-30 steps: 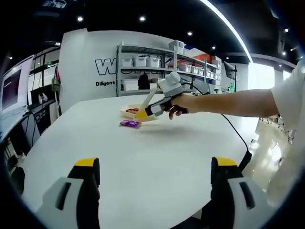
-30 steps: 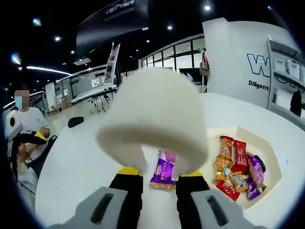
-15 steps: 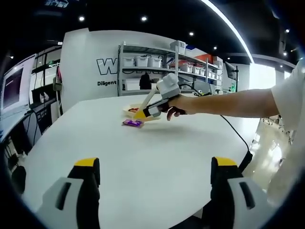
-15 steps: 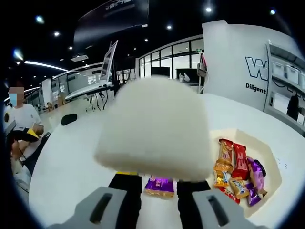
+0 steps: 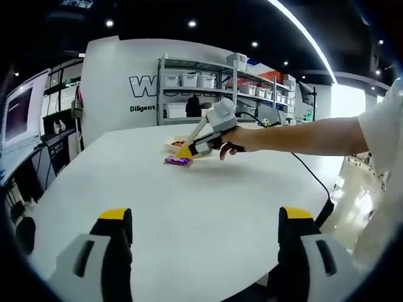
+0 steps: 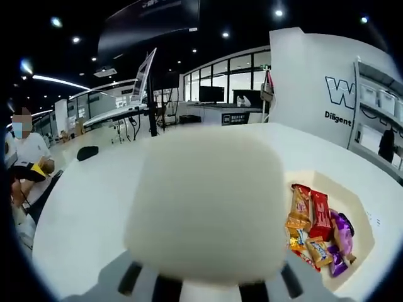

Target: Place the target food into the container with the food tongs after gripping and lifting it, then release it inside without dropping or visibly crushing the food.

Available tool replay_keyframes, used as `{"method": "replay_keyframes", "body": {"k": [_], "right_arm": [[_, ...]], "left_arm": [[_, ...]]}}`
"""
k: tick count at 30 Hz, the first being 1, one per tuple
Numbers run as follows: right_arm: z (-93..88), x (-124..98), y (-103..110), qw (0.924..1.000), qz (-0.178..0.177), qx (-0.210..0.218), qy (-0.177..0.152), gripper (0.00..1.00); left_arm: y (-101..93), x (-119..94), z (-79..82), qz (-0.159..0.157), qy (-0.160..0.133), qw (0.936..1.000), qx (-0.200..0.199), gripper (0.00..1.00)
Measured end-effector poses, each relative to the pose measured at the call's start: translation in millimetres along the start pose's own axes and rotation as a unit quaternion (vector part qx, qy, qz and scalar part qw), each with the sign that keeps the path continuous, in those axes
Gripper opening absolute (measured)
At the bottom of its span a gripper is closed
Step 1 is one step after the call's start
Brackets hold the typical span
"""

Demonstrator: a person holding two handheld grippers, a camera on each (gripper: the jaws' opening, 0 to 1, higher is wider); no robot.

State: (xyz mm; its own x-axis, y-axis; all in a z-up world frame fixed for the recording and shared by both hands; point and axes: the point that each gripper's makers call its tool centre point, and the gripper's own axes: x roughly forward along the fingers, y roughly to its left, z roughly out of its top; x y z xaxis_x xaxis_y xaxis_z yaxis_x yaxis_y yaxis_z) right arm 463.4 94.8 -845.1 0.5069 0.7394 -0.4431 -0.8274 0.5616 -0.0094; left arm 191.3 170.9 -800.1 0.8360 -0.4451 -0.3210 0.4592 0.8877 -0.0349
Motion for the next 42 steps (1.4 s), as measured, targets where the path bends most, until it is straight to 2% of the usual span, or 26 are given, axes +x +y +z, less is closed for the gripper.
{"method": "replay_keyframes", "body": {"k": [6,16,19,28,37,42], "right_arm": [[0.5,0,-2,1.0000,-0.001,-0.002,-0.001,0.19],[-4.3,5,0,0.9997,-0.001,0.005,0.022,0.20],[-7.3,8,1,0.9990,-0.007,-0.023,0.037,0.20],[-9.1,10,1,0.9978,-0.004,-0.046,0.047,0.15],[-9.2,6,2,0.9986,0.000,-0.010,0.052,0.12],[-8.0,0,3,0.9984,0.001,-0.014,0.055,0.12]], "left_arm": [[2.1,-1,-0.1,0.001,0.000,1.0000,-0.001,0.95],[3.4,-2,-3.1,0.001,0.002,1.0000,-0.003,0.94],[5.6,-3,-3.4,0.004,0.001,1.0000,-0.004,0.94],[8.9,-6,-5.0,0.006,0.000,1.0000,-0.008,0.94],[8.2,-6,-5.4,0.004,-0.002,1.0000,-0.009,0.94],[9.3,-8,-4.8,0.006,-0.003,0.9999,-0.009,0.93]]}}
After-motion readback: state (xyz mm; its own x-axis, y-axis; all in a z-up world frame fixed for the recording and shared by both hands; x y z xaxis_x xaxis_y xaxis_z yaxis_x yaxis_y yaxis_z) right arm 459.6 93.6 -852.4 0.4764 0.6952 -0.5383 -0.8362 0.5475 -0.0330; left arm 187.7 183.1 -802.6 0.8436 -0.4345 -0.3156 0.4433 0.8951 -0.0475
